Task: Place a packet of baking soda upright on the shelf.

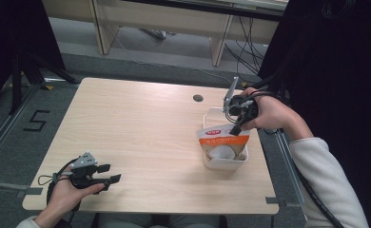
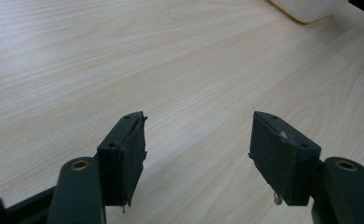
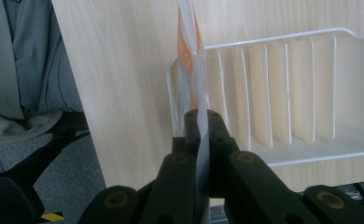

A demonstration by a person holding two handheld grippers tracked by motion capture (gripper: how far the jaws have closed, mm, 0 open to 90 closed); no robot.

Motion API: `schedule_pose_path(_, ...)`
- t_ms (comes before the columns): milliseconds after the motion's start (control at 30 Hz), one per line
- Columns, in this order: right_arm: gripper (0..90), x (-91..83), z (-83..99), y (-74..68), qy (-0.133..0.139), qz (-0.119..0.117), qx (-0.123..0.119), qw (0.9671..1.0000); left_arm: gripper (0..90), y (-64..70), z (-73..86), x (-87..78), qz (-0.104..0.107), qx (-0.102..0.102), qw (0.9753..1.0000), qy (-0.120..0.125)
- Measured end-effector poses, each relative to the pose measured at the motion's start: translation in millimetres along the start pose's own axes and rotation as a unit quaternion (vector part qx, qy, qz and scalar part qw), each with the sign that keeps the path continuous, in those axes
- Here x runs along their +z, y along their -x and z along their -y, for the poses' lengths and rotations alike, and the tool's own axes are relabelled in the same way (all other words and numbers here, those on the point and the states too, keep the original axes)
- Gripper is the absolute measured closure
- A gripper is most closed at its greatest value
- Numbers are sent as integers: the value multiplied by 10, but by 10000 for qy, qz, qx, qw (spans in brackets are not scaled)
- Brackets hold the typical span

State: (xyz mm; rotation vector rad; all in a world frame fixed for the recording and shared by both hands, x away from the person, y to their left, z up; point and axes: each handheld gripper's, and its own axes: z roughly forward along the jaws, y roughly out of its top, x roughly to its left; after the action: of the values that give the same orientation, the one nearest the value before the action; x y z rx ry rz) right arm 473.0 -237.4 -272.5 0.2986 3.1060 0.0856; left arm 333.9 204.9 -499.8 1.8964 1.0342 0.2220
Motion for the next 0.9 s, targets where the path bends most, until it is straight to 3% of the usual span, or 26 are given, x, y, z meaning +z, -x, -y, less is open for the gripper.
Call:
schedule_pose_path(433,900,66,23,17,-12,-38,-39,10000,354,-2,0,0,-5,8,10000,-7)
schedule_pose_path(567,900,110,24,15,-22,-1,-2,10000,354,-3,0,0,-6,8,10000,-11)
schedule_pose_path(600,900,105,30,-1,-80,21,143,9999,354,-2,0,0,-8,6,10000,-10)
schedule_pose_path(633,900,122,28,20,-6,-22,-29,10000,354,-2,0,0,-8,6,10000,-11)
schedule_pose_path(733,900,129,35,13,-48,0,78,10000,354,-3,0,0,-8,13,10000,-14)
schedule_pose_path(900,900,151,53,19,-36,-19,44,10000,353,3,0,5,10,-14,10000,12)
